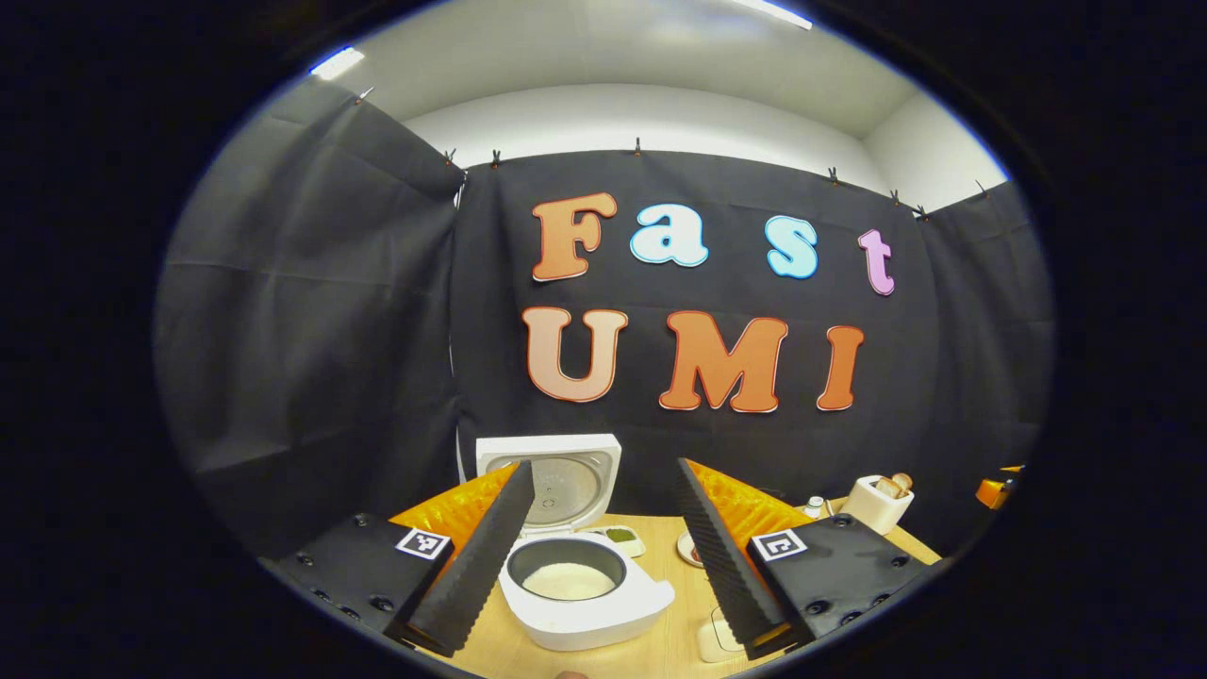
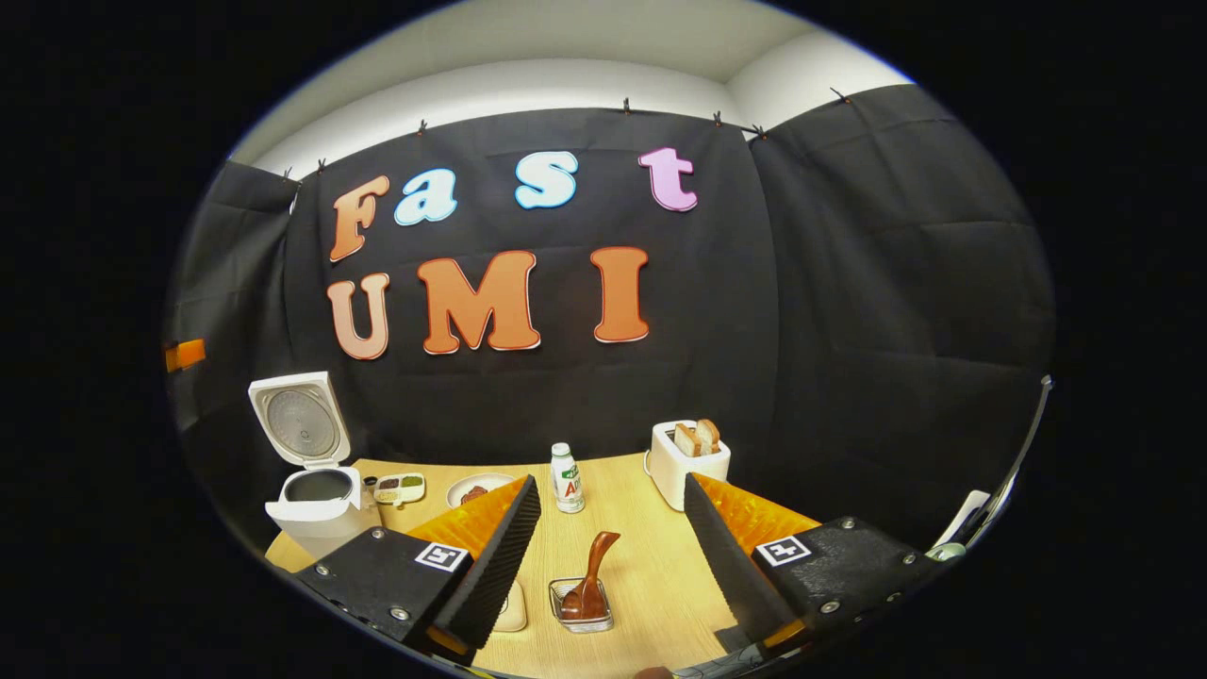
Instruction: Close the left gripper, press the button to open the rice cooker; take a wooden spoon from the chopstick holder with the right hand, scoop a spoonful of rice and pour it into the rice cooker, then put the wooden spoon back into the chopstick holder.
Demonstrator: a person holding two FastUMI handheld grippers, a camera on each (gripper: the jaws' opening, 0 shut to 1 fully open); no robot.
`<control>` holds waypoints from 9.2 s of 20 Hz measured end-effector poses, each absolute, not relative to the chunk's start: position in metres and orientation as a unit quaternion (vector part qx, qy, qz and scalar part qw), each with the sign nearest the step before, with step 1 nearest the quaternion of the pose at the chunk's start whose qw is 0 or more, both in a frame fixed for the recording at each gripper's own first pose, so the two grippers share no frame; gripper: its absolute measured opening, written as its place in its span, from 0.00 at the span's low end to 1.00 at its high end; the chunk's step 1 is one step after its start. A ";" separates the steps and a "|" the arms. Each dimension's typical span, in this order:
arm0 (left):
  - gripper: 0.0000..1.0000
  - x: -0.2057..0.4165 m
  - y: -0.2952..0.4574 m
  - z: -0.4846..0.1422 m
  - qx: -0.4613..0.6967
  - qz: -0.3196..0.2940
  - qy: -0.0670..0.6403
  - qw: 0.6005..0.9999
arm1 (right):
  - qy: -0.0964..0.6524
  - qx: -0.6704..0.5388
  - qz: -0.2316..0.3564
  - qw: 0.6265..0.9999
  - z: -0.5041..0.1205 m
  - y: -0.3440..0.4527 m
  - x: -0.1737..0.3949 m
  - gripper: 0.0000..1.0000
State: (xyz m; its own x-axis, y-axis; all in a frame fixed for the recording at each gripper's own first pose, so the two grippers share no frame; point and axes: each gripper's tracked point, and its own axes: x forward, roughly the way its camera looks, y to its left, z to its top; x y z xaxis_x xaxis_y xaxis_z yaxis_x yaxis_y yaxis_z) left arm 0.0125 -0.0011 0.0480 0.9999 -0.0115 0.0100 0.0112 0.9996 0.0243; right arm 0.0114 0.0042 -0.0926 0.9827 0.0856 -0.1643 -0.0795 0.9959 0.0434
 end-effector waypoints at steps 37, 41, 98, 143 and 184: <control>1.00 -0.056 0.060 0.039 0.003 0.167 0.003 0.986 | 0.385 0.161 0.087 0.905 -0.361 0.062 0.148 0.39; 1.00 -0.054 0.061 0.039 -0.003 0.166 0.003 0.986 | 0.386 0.158 0.085 0.905 -0.358 0.060 0.145 0.15; 1.00 0.005 0.115 0.007 -0.001 0.023 0.053 0.998 | 0.247 0.000 0.127 0.961 -0.344 0.251 0.058 0.03; 0.98 -0.005 0.088 0.025 0.010 -0.009 0.033 0.999 | 0.290 0.532 0.075 0.792 -0.283 0.232 0.076 0.03; 1.00 0.010 0.145 -0.013 -0.010 0.004 0.078 0.997 | 0.253 0.339 0.222 0.878 -0.159 0.533 0.174 0.02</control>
State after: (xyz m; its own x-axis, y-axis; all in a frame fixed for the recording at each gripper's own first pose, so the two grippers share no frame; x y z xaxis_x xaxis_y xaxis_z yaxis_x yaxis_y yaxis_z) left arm 0.0101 0.1451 -0.0127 0.9877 0.0072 -0.1561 -0.0104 0.9998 -0.0195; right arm 0.1740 0.5327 -0.1586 0.7737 0.5613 -0.2939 -0.2180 0.6714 0.7083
